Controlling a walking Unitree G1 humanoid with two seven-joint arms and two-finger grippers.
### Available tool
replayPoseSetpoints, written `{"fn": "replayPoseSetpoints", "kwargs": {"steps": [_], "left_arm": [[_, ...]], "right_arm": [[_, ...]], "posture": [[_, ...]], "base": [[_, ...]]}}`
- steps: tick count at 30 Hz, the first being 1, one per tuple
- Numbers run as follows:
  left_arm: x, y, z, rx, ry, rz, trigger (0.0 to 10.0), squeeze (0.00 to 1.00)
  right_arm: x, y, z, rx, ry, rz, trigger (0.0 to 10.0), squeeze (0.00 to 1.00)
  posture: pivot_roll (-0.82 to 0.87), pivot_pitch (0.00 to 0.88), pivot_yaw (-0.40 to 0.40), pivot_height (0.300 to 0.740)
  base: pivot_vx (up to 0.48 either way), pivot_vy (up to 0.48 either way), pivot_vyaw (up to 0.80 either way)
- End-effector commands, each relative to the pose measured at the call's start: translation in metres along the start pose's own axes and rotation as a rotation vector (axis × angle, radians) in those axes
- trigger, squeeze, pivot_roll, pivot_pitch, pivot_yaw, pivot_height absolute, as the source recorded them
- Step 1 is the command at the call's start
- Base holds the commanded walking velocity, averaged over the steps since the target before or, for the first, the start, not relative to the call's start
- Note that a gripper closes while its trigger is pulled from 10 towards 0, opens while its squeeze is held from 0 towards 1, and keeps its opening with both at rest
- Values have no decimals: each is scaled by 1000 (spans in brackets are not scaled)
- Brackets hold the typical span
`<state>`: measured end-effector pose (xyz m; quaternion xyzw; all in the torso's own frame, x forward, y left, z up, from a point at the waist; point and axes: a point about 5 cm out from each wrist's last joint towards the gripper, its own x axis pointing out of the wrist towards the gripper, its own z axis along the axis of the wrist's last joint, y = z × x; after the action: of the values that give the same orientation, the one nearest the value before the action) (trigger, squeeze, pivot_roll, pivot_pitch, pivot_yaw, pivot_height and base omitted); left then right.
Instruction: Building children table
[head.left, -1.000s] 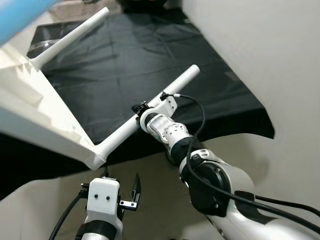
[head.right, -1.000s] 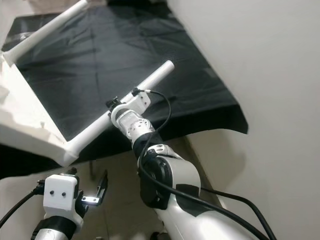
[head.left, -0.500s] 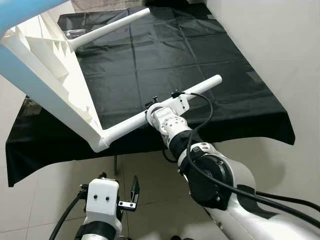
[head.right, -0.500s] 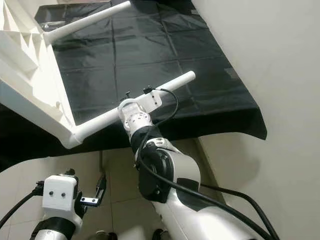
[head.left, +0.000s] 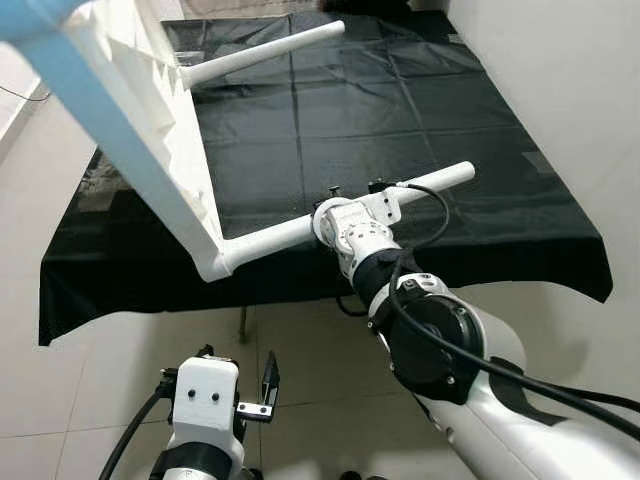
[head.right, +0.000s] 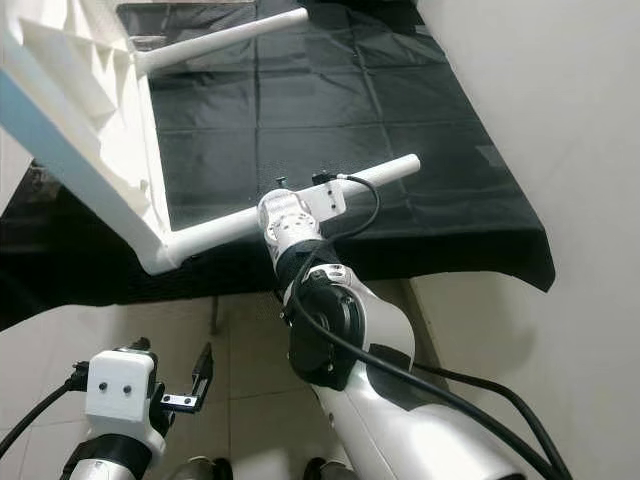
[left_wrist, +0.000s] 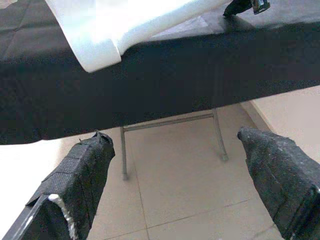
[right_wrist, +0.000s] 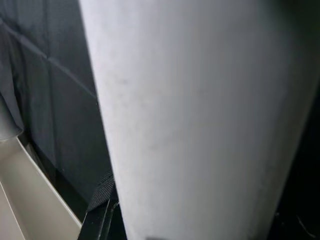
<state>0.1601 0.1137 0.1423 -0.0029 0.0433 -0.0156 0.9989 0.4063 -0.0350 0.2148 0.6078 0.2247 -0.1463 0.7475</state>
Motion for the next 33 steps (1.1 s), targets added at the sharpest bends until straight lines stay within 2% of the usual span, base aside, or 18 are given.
{"fn": "replayPoseSetpoints", "kwargs": {"steps": [1, 4, 5, 9, 13, 17, 23, 24, 25, 33], "left_arm": [[-3, -30, -2, -71, 29, -99, 10000, 0], [-3, -30, -2, -71, 31, -99, 10000, 0], [-3, -31, -2, -68, 28, -98, 10000, 0], [-3, -31, -2, -68, 27, -99, 10000, 0], [-3, -32, -3, -69, 30, -100, 10000, 0], [-3, -32, -4, -70, 33, -101, 10000, 0], [-3, -32, -4, -70, 34, -106, 10000, 0], [-3, -32, -4, -69, 35, -106, 10000, 0], [-3, -32, -4, -68, 35, -107, 10000, 0], [-2, -32, -5, -65, 38, -109, 10000, 0]], "right_arm": [[-2, 4, 8, 83, -35, -5, 10000, 0], [-2, 5, 8, 87, -34, -6, 10000, 0], [-3, 8, 9, 123, -25, 20, 10000, 0], [-3, 9, 9, 146, -14, 8, 10000, 0], [-3, 9, 9, 125, -4, -4, 10000, 0], [-3, 11, 9, 129, -4, 36, 10000, 0], [-4, 10, 7, 147, -5, 13, 10000, 0], [-3, 10, 8, 141, -10, 8, 10000, 910], [-3, 10, 8, 146, -8, 13, 10000, 1000], [-3, 7, 5, 160, 4, -7, 10000, 1000]], "posture": [[194, 204, -56, 740], [194, 204, -56, 740], [194, 196, -58, 740], [193, 193, -61, 740], [196, 189, -60, 740], [200, 185, -60, 740], [200, 185, -60, 740], [210, 179, -59, 740], [210, 179, -59, 740], [211, 179, -58, 740]], "base": [[0, 0, 0], [0, 0, 0], [0, 0, 0], [0, 0, 0], [0, 0, 0], [0, 0, 0], [0, 0, 0], [0, 0, 0], [0, 0, 0], [0, 0, 0]]}}
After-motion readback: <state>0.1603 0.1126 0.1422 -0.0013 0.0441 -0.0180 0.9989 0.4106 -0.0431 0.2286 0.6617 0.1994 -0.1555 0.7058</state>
